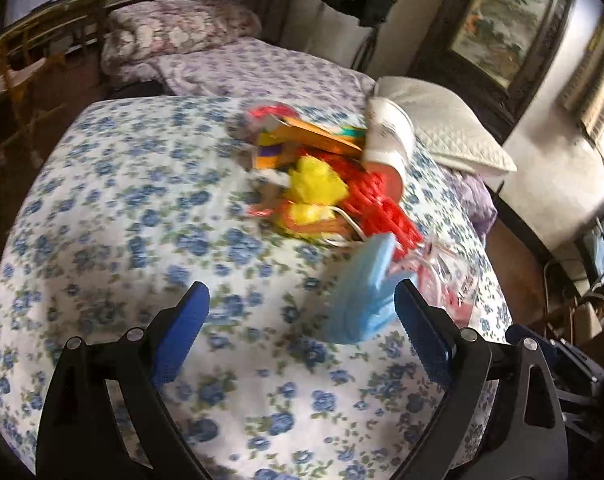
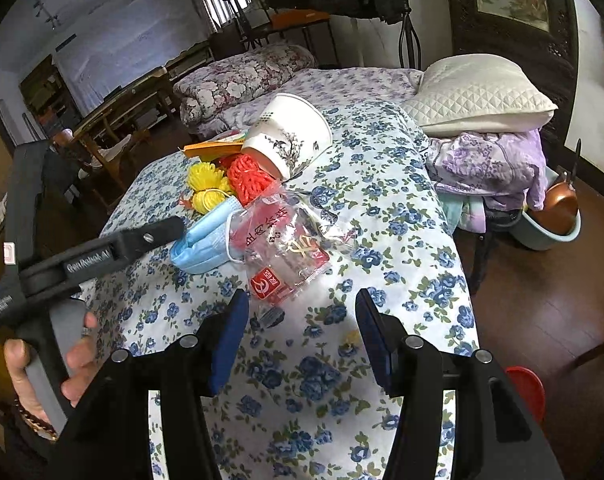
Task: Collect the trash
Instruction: 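Grasp the blue mask with the left tool while the right tool holds the clear bag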
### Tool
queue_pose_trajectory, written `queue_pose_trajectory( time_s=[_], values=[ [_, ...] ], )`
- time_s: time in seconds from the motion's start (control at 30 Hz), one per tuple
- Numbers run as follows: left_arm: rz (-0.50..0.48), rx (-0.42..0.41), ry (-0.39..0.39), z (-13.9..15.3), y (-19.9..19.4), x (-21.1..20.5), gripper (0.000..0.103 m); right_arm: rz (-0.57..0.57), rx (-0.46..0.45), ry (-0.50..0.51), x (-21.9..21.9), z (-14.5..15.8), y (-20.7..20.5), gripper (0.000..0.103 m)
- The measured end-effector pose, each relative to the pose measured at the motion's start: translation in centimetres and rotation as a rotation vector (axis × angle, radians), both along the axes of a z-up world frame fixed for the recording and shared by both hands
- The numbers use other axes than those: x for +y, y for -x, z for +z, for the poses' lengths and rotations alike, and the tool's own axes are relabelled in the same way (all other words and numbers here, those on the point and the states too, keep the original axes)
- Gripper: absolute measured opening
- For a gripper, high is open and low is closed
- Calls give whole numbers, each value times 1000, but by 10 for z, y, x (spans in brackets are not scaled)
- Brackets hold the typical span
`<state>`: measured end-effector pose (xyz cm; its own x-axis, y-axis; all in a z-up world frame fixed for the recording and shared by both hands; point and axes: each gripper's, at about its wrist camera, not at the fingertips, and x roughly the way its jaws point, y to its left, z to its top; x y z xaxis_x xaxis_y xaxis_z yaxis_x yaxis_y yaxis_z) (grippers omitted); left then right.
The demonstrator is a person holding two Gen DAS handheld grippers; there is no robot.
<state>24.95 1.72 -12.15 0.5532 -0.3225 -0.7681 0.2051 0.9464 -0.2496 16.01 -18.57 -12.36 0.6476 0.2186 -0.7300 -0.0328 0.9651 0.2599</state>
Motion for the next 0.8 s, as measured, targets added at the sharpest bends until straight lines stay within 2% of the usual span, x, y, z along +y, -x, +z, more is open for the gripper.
queue_pose_trajectory(
  time_s=[0.17,0.2,0.27,0.33,0.37,0.4,0.53,0.6,0.7,0.8],
  values=[
    [-51,16,-42,-15,-6,-25,90,-7,-9,-11,-5,4,5,55],
    [-43,-4,-66,-17,-5,-30,90,-9,-10,-11,-6,4,5,55],
    [-36,-25,-102,-18,-4,-37,84,-16,-12,-14,-9,5,7,55],
    [-39,-42,-118,-17,-2,-40,58,-25,-16,-15,-12,7,10,55],
    [-43,-44,-110,-17,-2,-40,50,-27,-18,-16,-13,8,12,55],
    [-49,-37,-87,-16,-2,-39,32,-31,-20,-16,-14,9,14,55],
    [-3,-68,-63,-3,4,-26,28,-31,-25,-16,-13,11,19,55],
    [14,-81,-27,7,11,-13,28,-14,-30,-22,-10,11,18,55],
    [42,-109,30,25,26,11,29,7,-29,-34,-1,10,6,56],
    [68,-123,45,34,32,25,28,19,-25,-37,8,10,-16,58]
  ],
)
